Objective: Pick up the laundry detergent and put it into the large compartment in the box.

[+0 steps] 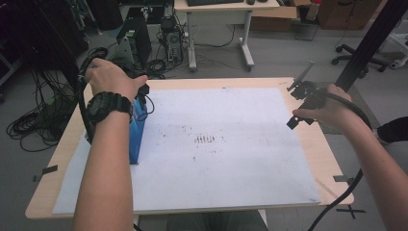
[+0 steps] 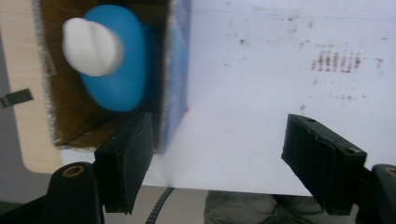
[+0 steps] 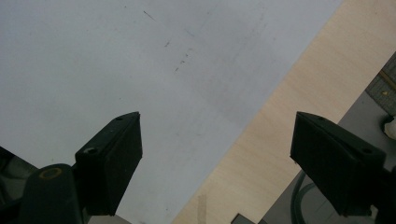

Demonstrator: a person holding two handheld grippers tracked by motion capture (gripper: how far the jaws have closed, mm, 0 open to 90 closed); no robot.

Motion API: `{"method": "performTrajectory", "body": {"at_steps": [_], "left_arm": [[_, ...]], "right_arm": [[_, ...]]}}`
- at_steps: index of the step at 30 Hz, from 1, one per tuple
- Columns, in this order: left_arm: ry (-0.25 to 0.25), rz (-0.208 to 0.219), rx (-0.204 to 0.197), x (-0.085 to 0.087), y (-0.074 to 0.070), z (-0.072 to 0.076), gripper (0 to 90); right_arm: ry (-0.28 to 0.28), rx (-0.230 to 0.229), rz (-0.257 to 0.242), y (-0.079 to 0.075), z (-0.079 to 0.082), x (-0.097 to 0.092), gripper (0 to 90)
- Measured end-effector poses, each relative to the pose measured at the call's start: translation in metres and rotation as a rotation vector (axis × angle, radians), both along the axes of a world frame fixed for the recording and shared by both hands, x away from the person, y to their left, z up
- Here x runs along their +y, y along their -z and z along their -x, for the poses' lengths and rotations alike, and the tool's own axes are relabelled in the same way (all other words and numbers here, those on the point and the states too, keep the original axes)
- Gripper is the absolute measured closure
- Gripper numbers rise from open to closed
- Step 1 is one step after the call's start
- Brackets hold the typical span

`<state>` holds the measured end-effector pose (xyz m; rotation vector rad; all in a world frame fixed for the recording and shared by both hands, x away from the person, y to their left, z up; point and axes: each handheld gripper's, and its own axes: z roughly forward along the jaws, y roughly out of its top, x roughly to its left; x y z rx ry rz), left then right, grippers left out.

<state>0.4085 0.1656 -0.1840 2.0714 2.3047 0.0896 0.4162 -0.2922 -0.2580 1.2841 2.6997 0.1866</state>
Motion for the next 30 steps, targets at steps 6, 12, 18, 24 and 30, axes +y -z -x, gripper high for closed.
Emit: {"method": "performTrajectory", "body": {"at_steps": [6, 12, 18, 24, 30], "left_arm": [[0.028, 0.011, 0.005, -0.022, -0.001, 0.005, 24.7], [0.053, 0.023, 0.011, -0.044, 0.001, 0.010, 24.8], [0.074, 0.033, 0.023, -0.063, 0.005, 0.012, 24.7], [0.117, 0.027, 0.023, -0.080, 0.010, 0.015, 25.3], [0.134, 0.041, 0.029, -0.093, 0.019, 0.017, 25.1]], "right_arm": [[-0.004, -0.006, -0.001, -0.002, 0.004, 0.000, 17.1], [-0.008, -0.010, -0.005, -0.003, 0.006, 0.000, 17.1], [-0.011, -0.009, -0.003, -0.002, 0.006, 0.001, 17.1], [-0.013, -0.008, -0.002, -0.001, 0.005, 0.002, 17.2], [-0.018, -0.007, -0.002, -0.001, 0.005, 0.005, 17.1]]}}
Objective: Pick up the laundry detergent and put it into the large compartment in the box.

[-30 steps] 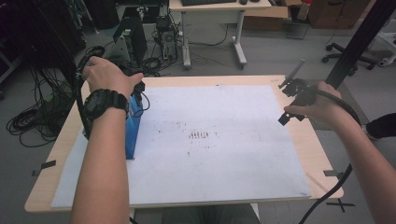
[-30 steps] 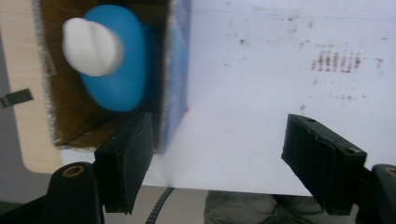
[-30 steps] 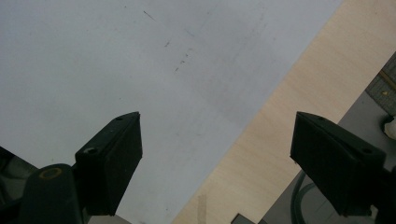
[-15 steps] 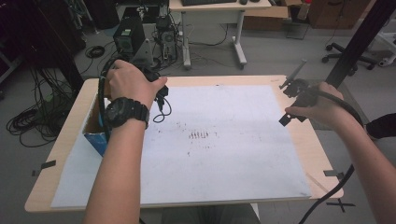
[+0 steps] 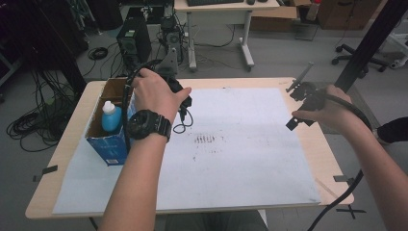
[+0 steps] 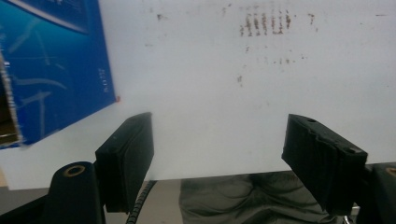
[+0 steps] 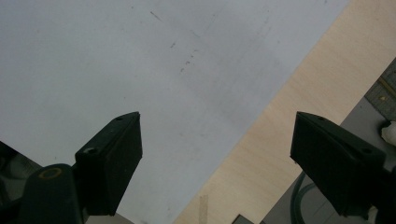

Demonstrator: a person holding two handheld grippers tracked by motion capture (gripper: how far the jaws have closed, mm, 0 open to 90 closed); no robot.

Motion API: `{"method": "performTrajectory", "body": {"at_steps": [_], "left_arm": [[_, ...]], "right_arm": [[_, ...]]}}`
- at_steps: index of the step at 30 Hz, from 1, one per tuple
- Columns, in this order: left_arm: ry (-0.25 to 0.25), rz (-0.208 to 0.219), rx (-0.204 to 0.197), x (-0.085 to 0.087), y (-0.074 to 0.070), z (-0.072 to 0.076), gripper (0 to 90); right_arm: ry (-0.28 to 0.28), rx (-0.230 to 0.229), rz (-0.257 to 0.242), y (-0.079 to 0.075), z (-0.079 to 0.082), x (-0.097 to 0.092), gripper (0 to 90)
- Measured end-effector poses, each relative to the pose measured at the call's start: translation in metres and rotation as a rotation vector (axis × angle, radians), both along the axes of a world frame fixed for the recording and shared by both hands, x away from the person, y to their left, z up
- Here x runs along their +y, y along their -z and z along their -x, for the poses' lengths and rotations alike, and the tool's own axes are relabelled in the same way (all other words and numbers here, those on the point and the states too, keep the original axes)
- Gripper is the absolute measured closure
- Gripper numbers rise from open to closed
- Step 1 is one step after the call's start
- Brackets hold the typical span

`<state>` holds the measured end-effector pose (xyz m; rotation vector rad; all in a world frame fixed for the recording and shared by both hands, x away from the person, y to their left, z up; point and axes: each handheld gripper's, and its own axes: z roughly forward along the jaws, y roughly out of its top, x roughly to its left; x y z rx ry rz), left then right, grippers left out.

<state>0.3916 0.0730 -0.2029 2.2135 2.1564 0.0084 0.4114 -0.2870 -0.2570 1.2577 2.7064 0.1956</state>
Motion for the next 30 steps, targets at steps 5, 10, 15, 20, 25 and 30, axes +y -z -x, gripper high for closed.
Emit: {"method": "performTrajectory", "body": {"at_steps": [5, 10, 15, 20, 25, 30], "left_arm": [[0.006, 0.002, 0.010, -0.008, 0.007, 0.003, 25.3], [0.011, 0.008, 0.012, -0.016, 0.012, 0.005, 25.0], [0.017, 0.006, 0.024, -0.024, 0.016, 0.007, 24.2], [0.023, 0.007, 0.036, -0.030, 0.019, 0.008, 23.9], [0.029, 0.021, 0.046, -0.037, 0.024, 0.009, 23.9], [0.036, 0.033, 0.050, -0.040, 0.031, 0.011, 23.9]], "right_arm": [[-0.008, -0.002, 0.003, 0.000, 0.001, 0.003, 17.1], [-0.015, -0.005, 0.002, -0.001, 0.003, 0.005, 17.1], [-0.009, 0.001, -0.004, -0.001, 0.003, 0.003, 17.1], [0.002, -0.003, -0.006, -0.006, 0.002, -0.001, 17.1], [0.003, -0.002, -0.005, -0.008, 0.003, 0.000, 17.0], [0.001, 0.001, -0.006, -0.006, 0.004, 0.002, 17.0]]}}
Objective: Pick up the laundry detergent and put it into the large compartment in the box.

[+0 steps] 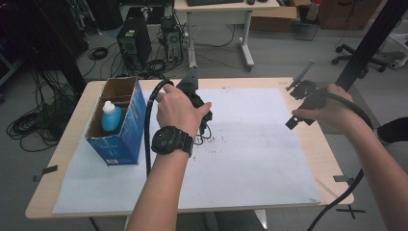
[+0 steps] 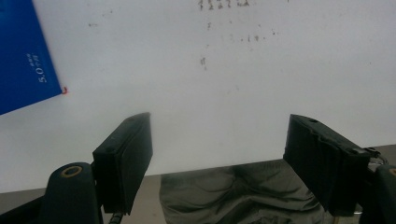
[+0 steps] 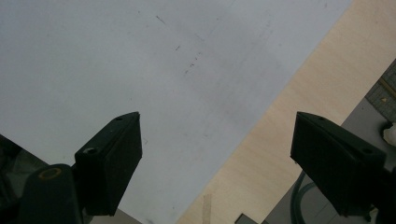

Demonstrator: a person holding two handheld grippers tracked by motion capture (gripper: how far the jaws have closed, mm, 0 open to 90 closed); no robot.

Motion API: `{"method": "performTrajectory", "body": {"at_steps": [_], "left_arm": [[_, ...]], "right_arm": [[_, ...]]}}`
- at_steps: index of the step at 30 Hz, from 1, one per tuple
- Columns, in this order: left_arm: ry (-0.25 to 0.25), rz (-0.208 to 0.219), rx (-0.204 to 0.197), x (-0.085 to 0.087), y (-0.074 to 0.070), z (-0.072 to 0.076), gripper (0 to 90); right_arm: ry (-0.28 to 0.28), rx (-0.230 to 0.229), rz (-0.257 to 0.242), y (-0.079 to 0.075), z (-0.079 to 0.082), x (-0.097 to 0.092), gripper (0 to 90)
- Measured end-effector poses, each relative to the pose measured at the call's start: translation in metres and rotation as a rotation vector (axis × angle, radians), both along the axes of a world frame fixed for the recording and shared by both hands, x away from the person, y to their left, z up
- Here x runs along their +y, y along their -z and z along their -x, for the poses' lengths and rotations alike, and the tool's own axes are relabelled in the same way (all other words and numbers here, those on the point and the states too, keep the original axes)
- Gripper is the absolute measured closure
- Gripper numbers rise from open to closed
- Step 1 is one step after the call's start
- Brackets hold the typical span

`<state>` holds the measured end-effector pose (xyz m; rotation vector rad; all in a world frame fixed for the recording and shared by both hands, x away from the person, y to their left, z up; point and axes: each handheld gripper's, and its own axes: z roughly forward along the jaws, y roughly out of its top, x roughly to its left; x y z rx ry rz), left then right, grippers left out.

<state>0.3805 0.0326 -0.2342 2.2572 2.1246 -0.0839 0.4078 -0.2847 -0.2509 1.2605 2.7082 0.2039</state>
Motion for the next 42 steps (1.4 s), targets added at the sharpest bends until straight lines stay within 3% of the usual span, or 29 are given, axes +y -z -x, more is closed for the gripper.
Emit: {"method": "performTrajectory", "body": {"at_steps": [16, 42], "left_arm": [[0.002, 0.001, 0.017, 0.001, 0.013, 0.001, 23.7], [0.002, 0.000, 0.026, -0.001, 0.015, 0.000, 23.8]], "right_arm": [[-0.005, -0.003, 0.001, -0.002, 0.000, 0.004, 17.0], [-0.005, -0.001, 0.002, -0.002, 0.000, 0.004, 17.0]]}}
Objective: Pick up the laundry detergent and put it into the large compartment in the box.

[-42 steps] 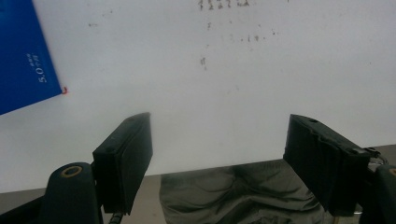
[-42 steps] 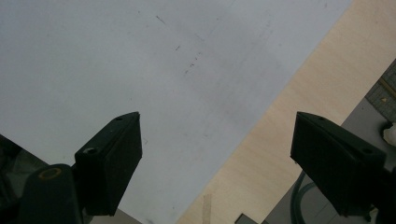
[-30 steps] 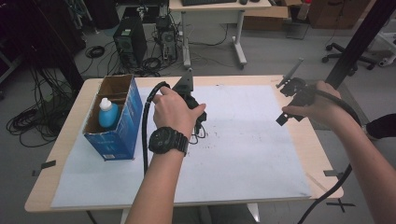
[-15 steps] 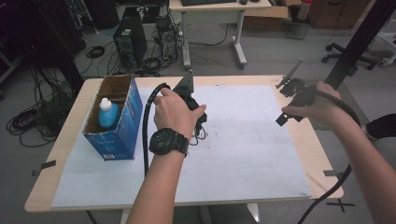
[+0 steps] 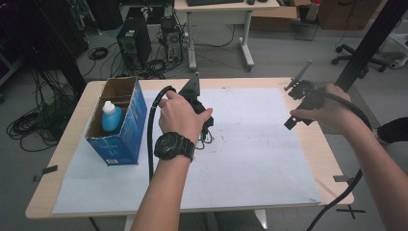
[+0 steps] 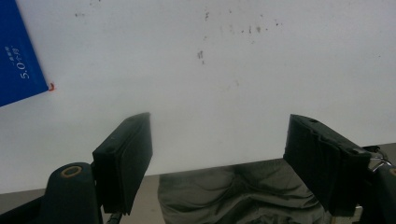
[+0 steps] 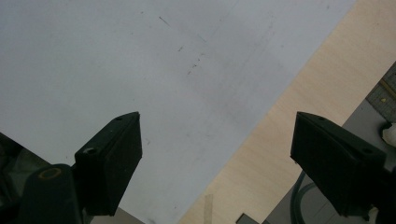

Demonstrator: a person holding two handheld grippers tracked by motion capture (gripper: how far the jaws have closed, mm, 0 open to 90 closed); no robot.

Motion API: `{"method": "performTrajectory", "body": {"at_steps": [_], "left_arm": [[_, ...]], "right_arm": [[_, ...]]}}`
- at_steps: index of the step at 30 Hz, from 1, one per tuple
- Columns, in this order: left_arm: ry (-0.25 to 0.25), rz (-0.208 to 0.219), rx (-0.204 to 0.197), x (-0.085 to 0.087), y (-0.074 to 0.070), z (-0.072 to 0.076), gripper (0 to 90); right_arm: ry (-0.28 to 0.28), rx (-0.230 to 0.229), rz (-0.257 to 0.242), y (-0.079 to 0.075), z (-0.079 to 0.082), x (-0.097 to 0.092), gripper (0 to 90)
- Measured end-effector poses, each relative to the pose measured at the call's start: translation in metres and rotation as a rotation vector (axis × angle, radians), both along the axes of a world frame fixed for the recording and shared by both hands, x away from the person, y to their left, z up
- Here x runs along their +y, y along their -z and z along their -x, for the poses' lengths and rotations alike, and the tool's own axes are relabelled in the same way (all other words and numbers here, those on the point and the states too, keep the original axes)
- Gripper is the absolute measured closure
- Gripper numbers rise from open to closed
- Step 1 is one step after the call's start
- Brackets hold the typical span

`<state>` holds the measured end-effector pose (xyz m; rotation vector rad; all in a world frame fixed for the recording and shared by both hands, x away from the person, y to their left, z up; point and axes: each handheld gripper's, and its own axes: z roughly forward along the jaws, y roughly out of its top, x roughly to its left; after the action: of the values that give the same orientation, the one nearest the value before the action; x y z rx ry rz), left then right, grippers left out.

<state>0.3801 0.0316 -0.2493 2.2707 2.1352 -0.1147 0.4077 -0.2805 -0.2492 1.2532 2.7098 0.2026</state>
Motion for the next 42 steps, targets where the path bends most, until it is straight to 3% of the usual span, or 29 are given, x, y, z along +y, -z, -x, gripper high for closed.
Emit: {"method": "performTrajectory", "body": {"at_steps": [42], "left_arm": [[0.007, 0.005, 0.014, 0.0003, 0.0060, -0.0002, 23.8]], "right_arm": [[0.001, 0.005, 0.004, 0.0015, 0.0016, 0.0021, 16.9]]}}
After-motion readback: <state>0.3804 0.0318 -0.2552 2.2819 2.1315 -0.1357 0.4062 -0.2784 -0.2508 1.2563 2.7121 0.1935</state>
